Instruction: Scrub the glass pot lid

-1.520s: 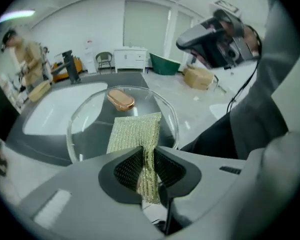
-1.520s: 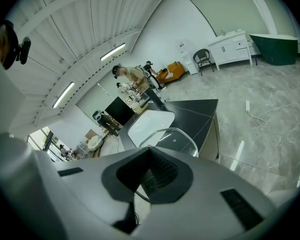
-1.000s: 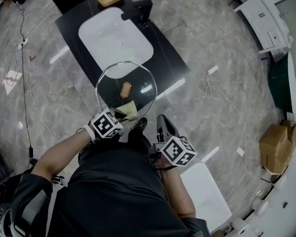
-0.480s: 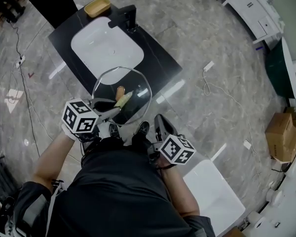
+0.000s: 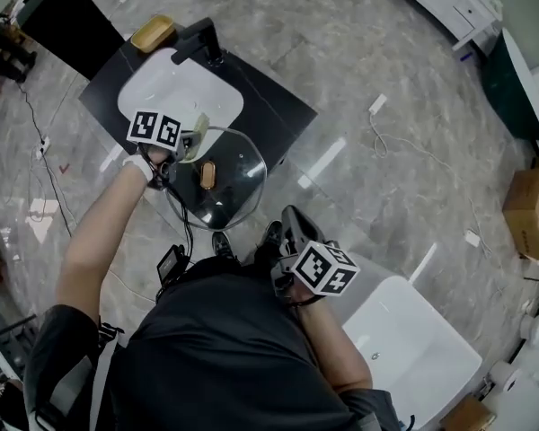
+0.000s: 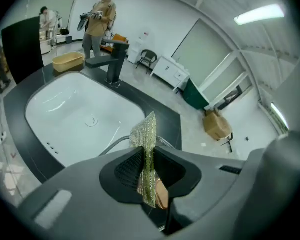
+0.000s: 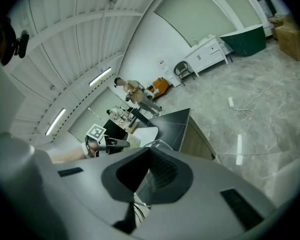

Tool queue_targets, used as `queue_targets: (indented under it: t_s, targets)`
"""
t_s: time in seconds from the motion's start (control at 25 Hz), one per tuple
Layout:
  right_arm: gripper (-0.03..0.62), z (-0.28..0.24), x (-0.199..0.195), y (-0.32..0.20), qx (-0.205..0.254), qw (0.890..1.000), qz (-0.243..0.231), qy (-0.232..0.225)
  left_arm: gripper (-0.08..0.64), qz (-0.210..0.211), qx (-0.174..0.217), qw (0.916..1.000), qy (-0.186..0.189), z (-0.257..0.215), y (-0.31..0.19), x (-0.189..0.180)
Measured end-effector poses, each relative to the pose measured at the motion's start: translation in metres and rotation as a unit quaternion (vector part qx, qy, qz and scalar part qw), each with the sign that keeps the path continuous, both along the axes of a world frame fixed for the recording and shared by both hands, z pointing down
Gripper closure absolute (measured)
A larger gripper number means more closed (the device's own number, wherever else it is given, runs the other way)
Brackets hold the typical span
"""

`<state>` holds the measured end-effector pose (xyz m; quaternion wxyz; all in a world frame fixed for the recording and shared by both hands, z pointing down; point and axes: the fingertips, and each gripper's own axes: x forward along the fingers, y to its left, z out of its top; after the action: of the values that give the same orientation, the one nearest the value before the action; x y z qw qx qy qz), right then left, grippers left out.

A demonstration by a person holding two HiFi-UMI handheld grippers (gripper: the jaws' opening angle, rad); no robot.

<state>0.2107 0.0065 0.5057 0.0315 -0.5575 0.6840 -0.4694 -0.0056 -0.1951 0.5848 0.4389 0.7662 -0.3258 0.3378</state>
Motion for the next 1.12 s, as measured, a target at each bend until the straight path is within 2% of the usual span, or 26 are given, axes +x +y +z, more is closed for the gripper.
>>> queue_targets:
  t_s: [0.08, 0.32, 0.48, 0.56, 0.64, 0.8, 1.0, 1.12]
  targets:
    - [0.586, 0.003, 0.012, 0.006, -0.003, 1.0, 0.015, -0.007, 0.495, 0.014, -0.007, 0.9996, -0.026, 0.011, -0.004, 0.01]
    - [0.586, 0.007, 0.039, 0.022, -0.008, 0.998, 0.058, -0.022, 0.494, 0.083, -0.021, 0.9938, -0.071, 0.032, 0.002, 0.049]
    - [0.586, 0.005, 0.051, 0.025, -0.003, 0.998, 0.068, -0.014, 0.494, 0.152, -0.014, 0.9843, -0.088, 0.039, 0.015, 0.084]
    - [0.586, 0.009, 0.053, 0.028, -0.012, 0.997, 0.072, -0.017, 0.494, 0.199, -0.015, 0.9754, -0.094, 0.042, 0.03, 0.103]
    - [0.586, 0.013, 0.054, 0.029, -0.018, 0.997, 0.074, -0.019, 0.494, 0.251, -0.004, 0.9614, -0.113, 0.045, 0.047, 0.117]
    - [0.586, 0.014, 0.052, 0.025, -0.021, 0.997, 0.068, -0.017, 0.494, 0.346, 0.036, 0.9249, -0.153, 0.049, 0.079, 0.13]
    - [0.586, 0.016, 0.039, 0.016, -0.024, 0.998, 0.051, -0.02, 0.494, 0.456, 0.091, 0.8692, -0.167, 0.05, 0.123, 0.135]
    - [0.586, 0.018, 0.031, 0.011, -0.028, 0.998, 0.043, -0.022, 0.494, 0.501, 0.099, 0.8427, -0.17, 0.059, 0.149, 0.13]
